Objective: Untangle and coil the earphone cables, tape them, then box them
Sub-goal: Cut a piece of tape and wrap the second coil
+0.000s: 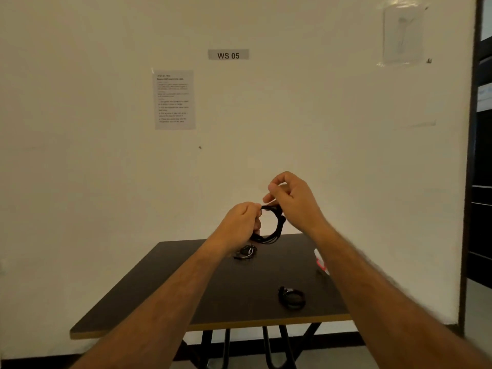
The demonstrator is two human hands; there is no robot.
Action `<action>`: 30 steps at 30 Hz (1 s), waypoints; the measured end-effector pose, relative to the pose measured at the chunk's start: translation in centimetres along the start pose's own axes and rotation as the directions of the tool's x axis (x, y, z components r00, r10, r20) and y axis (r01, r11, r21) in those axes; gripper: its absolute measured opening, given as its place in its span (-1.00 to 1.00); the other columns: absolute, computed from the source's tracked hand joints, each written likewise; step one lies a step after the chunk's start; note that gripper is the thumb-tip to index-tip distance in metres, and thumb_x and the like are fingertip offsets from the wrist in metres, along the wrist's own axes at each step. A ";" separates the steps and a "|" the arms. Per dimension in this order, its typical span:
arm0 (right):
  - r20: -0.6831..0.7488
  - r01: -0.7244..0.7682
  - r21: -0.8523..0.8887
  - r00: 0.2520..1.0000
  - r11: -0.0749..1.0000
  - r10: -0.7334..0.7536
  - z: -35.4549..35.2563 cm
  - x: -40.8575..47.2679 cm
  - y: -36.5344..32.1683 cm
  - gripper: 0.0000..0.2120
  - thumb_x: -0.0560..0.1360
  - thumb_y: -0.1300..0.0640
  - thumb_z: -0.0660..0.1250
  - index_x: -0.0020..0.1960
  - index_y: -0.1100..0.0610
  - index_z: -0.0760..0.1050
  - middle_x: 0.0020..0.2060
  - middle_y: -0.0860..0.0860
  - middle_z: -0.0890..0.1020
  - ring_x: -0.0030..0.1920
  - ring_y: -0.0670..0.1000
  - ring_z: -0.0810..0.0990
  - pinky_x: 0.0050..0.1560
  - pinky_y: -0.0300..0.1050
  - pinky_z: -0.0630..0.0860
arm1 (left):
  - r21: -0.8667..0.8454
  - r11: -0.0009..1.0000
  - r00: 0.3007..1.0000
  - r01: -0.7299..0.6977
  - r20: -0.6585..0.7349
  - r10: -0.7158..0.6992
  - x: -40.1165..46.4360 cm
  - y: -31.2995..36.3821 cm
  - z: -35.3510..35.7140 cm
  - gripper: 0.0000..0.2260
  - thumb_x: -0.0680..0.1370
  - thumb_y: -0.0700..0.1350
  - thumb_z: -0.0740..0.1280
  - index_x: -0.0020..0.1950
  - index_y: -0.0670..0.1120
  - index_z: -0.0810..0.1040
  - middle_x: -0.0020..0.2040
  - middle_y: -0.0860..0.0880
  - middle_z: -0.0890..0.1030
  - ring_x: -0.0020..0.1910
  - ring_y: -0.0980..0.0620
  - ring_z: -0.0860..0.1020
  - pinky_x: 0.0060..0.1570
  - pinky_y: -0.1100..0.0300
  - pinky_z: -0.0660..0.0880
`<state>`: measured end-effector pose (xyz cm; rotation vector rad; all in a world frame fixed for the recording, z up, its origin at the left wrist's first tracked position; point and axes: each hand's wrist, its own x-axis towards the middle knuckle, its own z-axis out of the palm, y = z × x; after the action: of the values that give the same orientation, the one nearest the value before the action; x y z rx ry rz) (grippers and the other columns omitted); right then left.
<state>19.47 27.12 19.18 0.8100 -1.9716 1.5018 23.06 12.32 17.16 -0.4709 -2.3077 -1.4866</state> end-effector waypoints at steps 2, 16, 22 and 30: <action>0.057 0.029 -0.074 0.998 0.997 -0.025 -2.0 0.6 -0.8 -0.93 0.59 0.16 0.30 -0.07 0.11 0.52 -0.16 0.06 0.68 -0.15 -0.02 0.69 -0.11 -0.03 0.63 | 0.012 1.000 1.000 0.002 0.005 -0.002 0.2 0.4 -0.1 -0.69 0.68 -0.08 0.05 -0.26 -0.07 0.31 -0.42 0.04 0.33 -0.35 0.02 0.28 -0.18 0.01 0.28; 0.456 0.283 -0.471 0.889 0.835 -0.045 -4.4 0.4 -3.9 -0.89 0.48 0.11 0.45 -0.20 0.03 0.55 -0.21 -0.02 0.62 -0.17 -0.03 0.59 -0.07 -0.06 0.58 | 0.106 0.994 1.000 0.005 -0.009 -0.004 0.3 2.0 0.3 -0.67 0.67 -0.12 0.07 -0.30 -0.07 0.33 -0.42 0.02 0.38 -0.43 0.08 0.37 -0.26 0.11 0.36; 0.424 0.398 -0.545 0.890 0.737 -0.167 -3.7 0.3 -3.4 -0.92 0.49 0.08 0.41 -0.15 0.01 0.52 -0.18 -0.11 0.57 -0.13 -0.12 0.53 -0.10 -0.21 0.49 | 0.030 0.998 0.997 0.063 0.031 -0.064 0.0 2.6 0.1 -0.68 0.66 -0.13 0.06 -0.29 -0.09 0.31 -0.44 0.02 0.34 -0.51 0.11 0.37 -0.40 0.15 0.45; 0.324 0.410 -0.522 0.907 0.748 -0.271 -3.1 -0.3 -2.6 -0.95 0.47 0.15 0.39 -0.16 0.08 0.55 -0.28 -0.06 0.63 -0.21 -0.04 0.60 -0.12 0.04 0.60 | -0.080 0.990 0.989 0.113 0.107 -0.104 -0.3 3.4 -0.3 -0.70 0.68 -0.06 0.07 -0.21 -0.11 0.36 -0.45 0.04 0.35 -0.42 0.06 0.38 -0.39 0.13 0.54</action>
<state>21.76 29.67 21.42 1.0211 -2.1220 0.5449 24.95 13.32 19.86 -0.4607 -2.3897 -1.6550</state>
